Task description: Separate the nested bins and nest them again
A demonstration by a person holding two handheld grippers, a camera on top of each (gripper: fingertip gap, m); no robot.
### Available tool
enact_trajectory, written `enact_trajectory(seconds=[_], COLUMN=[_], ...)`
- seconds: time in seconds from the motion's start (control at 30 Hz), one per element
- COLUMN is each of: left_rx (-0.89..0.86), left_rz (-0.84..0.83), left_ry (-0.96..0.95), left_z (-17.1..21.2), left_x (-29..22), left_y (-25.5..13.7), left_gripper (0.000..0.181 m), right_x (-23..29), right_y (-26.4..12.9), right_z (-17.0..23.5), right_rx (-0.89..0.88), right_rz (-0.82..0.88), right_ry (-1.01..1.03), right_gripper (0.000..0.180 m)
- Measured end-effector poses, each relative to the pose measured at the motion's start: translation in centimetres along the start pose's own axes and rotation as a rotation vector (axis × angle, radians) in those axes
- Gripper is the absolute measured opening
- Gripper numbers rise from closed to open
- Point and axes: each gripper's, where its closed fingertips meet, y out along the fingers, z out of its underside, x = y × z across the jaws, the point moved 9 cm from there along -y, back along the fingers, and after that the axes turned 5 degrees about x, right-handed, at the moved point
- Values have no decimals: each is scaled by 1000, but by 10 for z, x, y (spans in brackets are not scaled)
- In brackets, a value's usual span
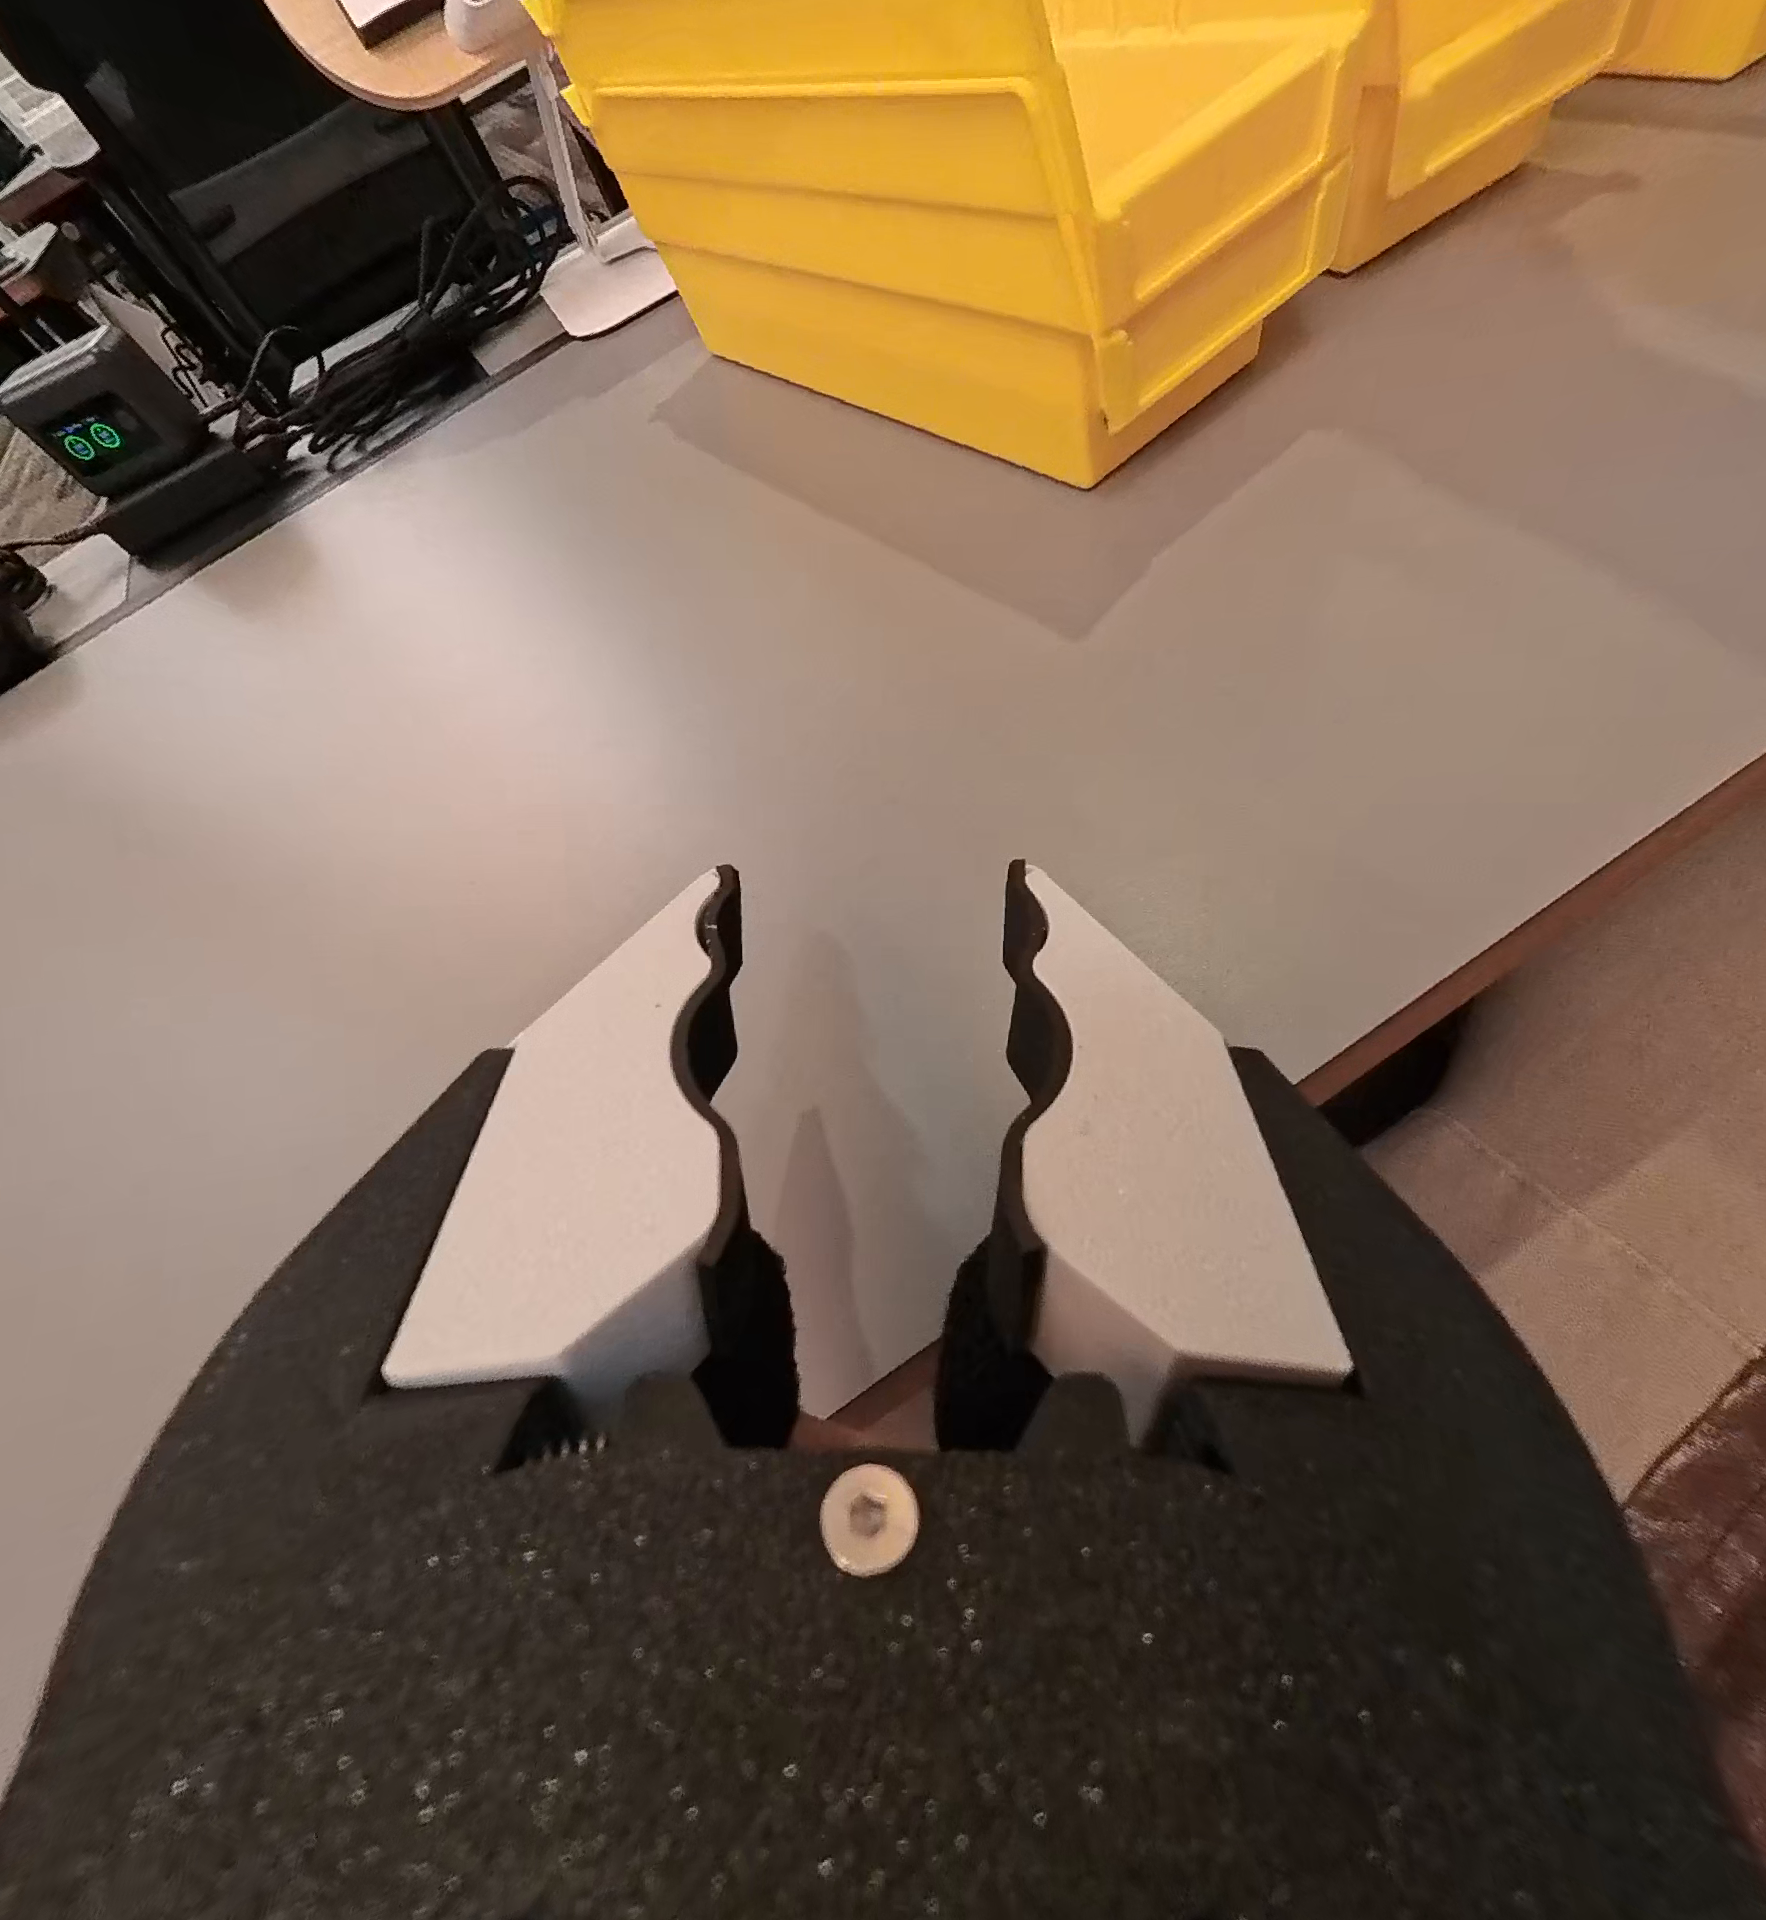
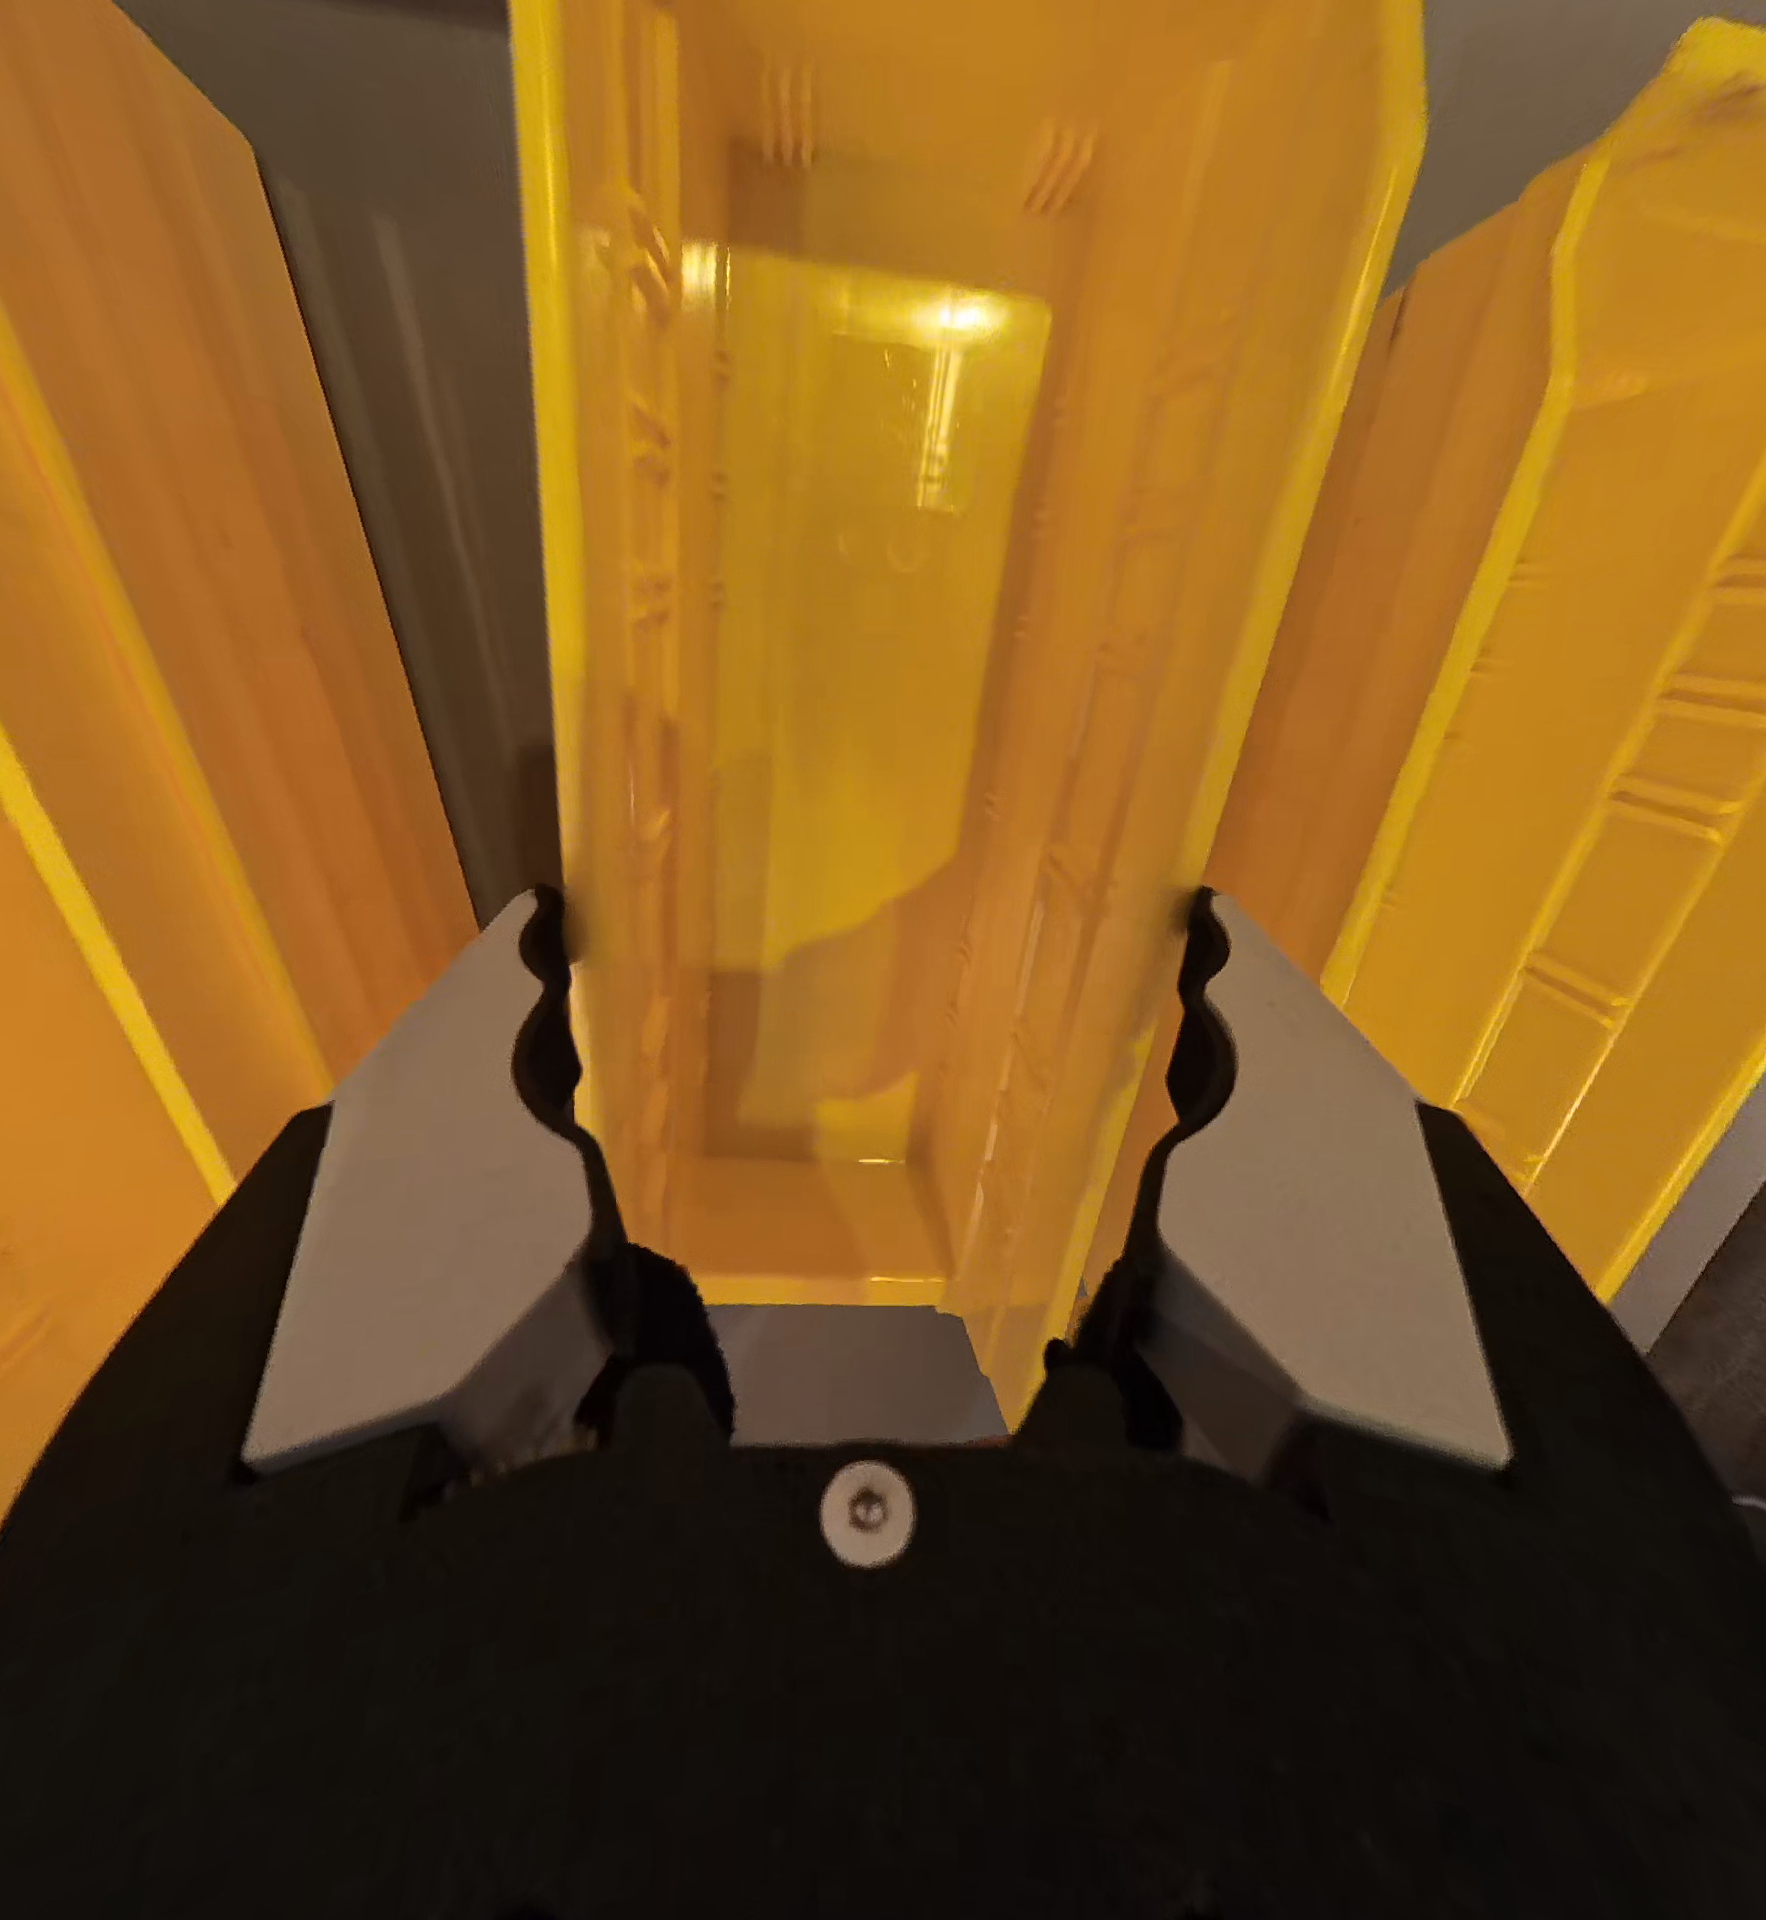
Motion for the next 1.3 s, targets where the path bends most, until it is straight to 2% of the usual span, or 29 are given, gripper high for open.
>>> enact_trajectory(seconds=[0.17,0.3,0.37,0.47,0.53,0.6,0.73,0.77,0.83,0.93,1.0,1.1,1.2,1.23,1.3], left_rx=[-3,-24,-16,-22,-60,-79,-49,-33,35,229,354,610,812,837,873], left_rz=[9,19,43,94,133,173,214,220,212,188,127,117,215,212,128], left_ry=[-13,-55,-93,-169,-226,-269,-173,-169,-220,-276,-318,-451,-640,-648,-577], left_z=[0,-1,0,-4,-14,-35,-110,-131,-166,-203,-225,-243,-258,-266,-279], left_x=[0,3,4,3,-1,-8,-26,-29,-32,-33,-20,1,4,4,12], left_y=[0,-2,-2,-5,-10,-10,8,16,39,88,122,170,201,208,221], left_gripper=[48,50,51,52,62,73,90,91,97,109,110,116,128,135,127], right_x=[2,1,1,11,18,28,40,42,41,31,20,15,16,17,19], right_y=[-34,-76,-88,-85,-76,-62,-27,-19,-2,22,36,39,39,41,45], right_z=[4,36,72,146,200,252,325,337,352,375,383,381,377,377,379], right_rx=[-149,-431,-589,-782,-898,-1027,-1238,-1263,-1208,-1161,-1135,-1122,-1128,-1124,-1116], right_rz=[-35,-110,-174,-342,-413,-454,-359,-353,-337,-388,-331,-342,-277,-248,-199], right_ry=[-56,-141,-168,-204,-196,-205,-161,-173,-176,-180,-166,-173,-245,-272,-318], right_gripper=[117,110,107,101,100,97,87,81,83,86,87,87,87,87,87])
